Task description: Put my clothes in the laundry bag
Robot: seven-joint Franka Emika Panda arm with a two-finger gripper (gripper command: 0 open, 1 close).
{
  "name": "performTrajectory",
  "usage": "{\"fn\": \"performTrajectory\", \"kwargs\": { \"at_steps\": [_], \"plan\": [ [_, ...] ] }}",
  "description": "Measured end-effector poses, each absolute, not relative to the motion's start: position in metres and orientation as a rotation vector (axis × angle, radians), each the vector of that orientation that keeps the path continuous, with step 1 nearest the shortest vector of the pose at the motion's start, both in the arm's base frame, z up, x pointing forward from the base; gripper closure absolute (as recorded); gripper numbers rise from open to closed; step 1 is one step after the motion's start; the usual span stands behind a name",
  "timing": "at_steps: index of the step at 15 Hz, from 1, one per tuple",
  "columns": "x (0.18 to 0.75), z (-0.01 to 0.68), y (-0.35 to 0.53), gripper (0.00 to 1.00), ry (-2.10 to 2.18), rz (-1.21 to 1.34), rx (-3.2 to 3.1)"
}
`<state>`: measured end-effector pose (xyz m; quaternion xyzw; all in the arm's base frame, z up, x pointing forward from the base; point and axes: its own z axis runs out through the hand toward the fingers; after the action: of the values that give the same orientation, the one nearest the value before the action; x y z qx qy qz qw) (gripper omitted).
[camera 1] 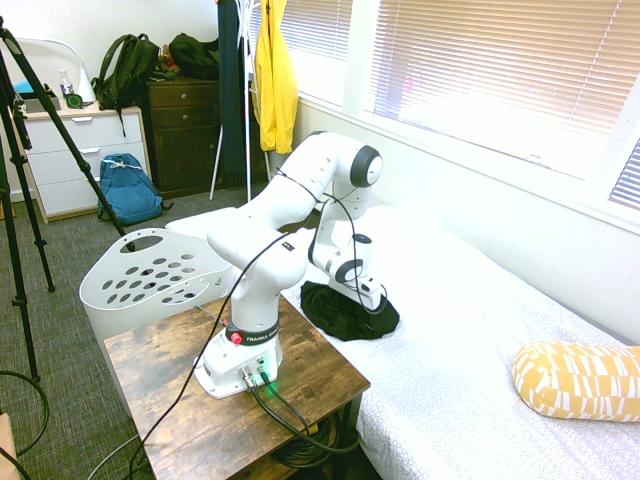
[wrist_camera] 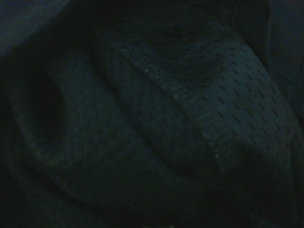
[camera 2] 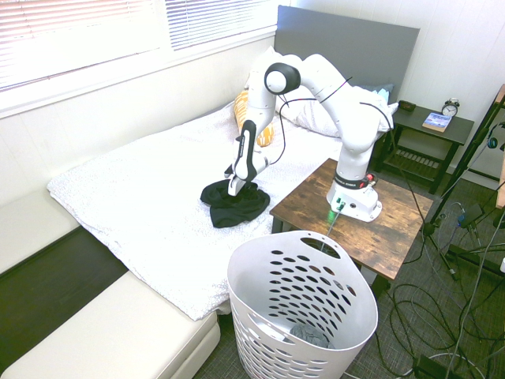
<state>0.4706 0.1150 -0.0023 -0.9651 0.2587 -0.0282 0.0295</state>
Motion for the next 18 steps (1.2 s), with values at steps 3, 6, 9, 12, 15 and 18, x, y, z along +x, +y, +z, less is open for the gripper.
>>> {"fn": "performTrajectory", "kwargs": {
  "at_steps": [3,6,9,12,15,18],
  "plan": [
    [0.471,-0.002,0.112,1.00,0.799,-0.080,-2.965],
    [0.471,-0.002,0.108,1.00,0.801,-0.077,-2.954],
    [0.472,-0.001,0.106,1.00,0.799,-0.072,-2.945],
    [0.474,0.003,0.104,1.00,0.807,-0.079,-2.935],
    [0.476,0.018,0.105,1.00,0.808,-0.100,-2.923],
    [0.475,0.058,0.110,1.00,0.793,-0.113,-2.913]
  ]
}}
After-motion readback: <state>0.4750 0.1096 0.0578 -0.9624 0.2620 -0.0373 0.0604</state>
